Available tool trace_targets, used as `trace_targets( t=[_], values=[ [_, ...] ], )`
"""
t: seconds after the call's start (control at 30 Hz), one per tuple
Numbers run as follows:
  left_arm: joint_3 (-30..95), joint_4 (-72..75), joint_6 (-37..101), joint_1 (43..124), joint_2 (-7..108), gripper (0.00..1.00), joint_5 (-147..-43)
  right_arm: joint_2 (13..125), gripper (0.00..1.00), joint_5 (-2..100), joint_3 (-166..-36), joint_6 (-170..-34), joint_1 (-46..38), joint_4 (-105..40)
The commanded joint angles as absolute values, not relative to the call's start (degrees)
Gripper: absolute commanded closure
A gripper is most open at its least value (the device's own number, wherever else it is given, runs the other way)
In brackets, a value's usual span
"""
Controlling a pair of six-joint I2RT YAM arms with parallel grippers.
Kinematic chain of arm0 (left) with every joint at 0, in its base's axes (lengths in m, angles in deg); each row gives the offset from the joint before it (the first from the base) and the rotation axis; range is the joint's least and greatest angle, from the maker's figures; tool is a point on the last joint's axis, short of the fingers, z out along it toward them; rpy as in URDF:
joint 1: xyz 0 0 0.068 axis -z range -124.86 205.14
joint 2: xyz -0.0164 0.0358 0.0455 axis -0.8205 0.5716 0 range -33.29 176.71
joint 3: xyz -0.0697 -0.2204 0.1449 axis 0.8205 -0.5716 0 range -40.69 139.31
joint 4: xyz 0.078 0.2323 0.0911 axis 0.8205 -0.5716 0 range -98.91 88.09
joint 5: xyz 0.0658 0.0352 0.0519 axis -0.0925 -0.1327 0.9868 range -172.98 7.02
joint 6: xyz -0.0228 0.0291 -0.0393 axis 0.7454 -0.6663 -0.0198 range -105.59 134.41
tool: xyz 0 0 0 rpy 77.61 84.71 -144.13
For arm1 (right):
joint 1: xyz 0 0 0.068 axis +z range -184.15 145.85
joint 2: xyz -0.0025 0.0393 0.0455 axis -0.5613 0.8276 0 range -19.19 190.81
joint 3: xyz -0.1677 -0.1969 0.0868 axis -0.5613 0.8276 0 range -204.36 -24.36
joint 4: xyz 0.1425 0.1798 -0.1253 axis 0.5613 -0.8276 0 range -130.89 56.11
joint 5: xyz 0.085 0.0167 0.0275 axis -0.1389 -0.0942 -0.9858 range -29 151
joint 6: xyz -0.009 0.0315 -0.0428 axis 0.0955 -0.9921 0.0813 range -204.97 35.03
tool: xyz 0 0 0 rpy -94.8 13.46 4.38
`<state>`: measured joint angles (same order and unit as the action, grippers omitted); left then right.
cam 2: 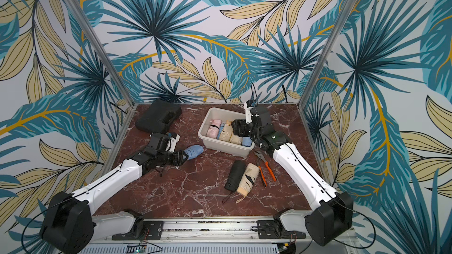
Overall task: Put the umbrella into the storage box
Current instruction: Pick up the umbrella from the center of the board.
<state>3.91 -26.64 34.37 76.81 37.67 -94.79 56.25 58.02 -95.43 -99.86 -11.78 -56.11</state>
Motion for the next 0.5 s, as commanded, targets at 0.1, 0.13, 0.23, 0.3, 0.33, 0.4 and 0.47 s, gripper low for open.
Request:
trace_targets(
  t=[0.1, 0.13, 0.23, 0.3, 0.33, 0.4, 0.47],
  values=[
    [1.5, -25.2, 34.5, 76.8, 37.5, 0.79, -96.0, 56.8, 0.27, 54.6, -96.0, -97.0, -11.9, -55.6],
    [1.2, -24.8, 34.6, 76.9, 37.8, 0.79, -96.2, 56.8, 0.27, 53.8, -95.8, -97.2, -11.9, -55.5],
    [0.5, -23.4, 35.1, 76.9, 38.4, 0.82, -96.7, 57.3, 0.27, 48.4, -95.3, -96.0, -11.8, -54.9],
    [0.3, -22.4, 35.2, 76.9, 38.2, 0.85, -96.9, 58.0, 0.27, 42.6, -94.1, -93.6, -11.6, -52.9],
    [0.2, -21.8, 35.3, 76.9, 38.0, 0.87, -97.0, 58.4, 0.27, 40.8, -93.4, -92.2, -11.4, -52.2],
    [0.2, -21.0, 35.6, 76.8, 37.7, 0.93, -97.1, 59.3, 0.27, 37.0, -91.9, -87.8, -10.2, -49.5],
    [0.1, -20.4, 35.8, 76.9, 37.8, 0.99, -97.4, 60.4, 0.26, 34.3, -90.0, -82.2, -8.6, -45.9]
  ],
)
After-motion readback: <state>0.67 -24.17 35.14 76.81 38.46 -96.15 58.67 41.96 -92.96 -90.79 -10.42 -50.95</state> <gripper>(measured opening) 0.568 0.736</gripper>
